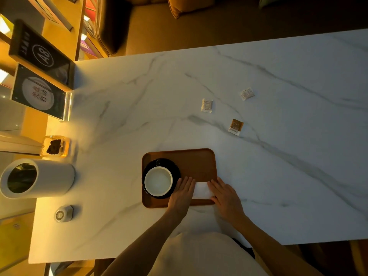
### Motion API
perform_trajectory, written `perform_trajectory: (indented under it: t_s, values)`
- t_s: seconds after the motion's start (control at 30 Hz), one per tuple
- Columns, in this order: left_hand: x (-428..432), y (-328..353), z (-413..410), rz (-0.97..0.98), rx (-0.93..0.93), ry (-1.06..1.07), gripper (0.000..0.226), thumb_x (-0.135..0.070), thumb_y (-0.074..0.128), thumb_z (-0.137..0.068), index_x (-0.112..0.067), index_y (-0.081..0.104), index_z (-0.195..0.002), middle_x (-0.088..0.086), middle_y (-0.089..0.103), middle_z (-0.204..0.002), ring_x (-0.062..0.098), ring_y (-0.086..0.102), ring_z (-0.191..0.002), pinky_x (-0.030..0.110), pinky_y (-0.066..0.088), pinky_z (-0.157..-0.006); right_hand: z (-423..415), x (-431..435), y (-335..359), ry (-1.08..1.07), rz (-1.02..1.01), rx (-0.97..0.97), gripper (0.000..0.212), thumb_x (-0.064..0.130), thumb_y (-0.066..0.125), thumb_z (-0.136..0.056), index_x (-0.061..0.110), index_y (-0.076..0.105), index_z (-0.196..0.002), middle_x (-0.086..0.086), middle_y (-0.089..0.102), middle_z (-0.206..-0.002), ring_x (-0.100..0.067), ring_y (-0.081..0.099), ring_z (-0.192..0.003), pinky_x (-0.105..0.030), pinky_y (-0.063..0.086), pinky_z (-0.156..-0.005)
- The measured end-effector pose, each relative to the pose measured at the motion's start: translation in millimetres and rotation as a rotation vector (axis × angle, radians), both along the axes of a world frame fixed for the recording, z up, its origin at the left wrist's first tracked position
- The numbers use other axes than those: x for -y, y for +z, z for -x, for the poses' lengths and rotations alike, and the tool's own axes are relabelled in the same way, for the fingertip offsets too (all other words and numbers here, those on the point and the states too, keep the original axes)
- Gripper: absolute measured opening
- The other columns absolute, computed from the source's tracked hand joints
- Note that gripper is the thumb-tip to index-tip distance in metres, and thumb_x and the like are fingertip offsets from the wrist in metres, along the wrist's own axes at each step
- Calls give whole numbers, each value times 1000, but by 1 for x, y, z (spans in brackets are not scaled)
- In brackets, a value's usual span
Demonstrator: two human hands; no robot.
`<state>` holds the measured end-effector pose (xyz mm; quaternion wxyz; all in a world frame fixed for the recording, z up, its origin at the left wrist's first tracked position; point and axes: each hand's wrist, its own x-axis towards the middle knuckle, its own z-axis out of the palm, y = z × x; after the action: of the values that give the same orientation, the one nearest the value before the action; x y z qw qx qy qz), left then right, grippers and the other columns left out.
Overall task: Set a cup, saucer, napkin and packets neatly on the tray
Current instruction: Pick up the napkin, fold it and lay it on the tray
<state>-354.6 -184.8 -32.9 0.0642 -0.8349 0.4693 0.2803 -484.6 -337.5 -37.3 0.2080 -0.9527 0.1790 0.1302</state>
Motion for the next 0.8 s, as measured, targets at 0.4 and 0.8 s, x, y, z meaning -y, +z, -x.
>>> perform_trajectory:
  t_s: [0.4,0.8]
  values:
    - [-19,-3,6,-15,154,-16,70,-21,34,-104,-7,-16,-152,12,-18,-162,25,-21,-147,42,-16,-118,-3,1,4,7,87,-120,65,27,74,-80,21,48,-139,-12,39,-150,-37,33,-139,-54,36,-109]
    - [-11,11,5,-30,94,-4,80,-13,45,-98,-14,-14,-153,9,-15,-163,25,-24,-146,43,-15,-118,-5,9,10,-29,-91,-201,62,41,45,-96,32,16,-151,-4,5,-162,-24,4,-149,-44,11,-120]
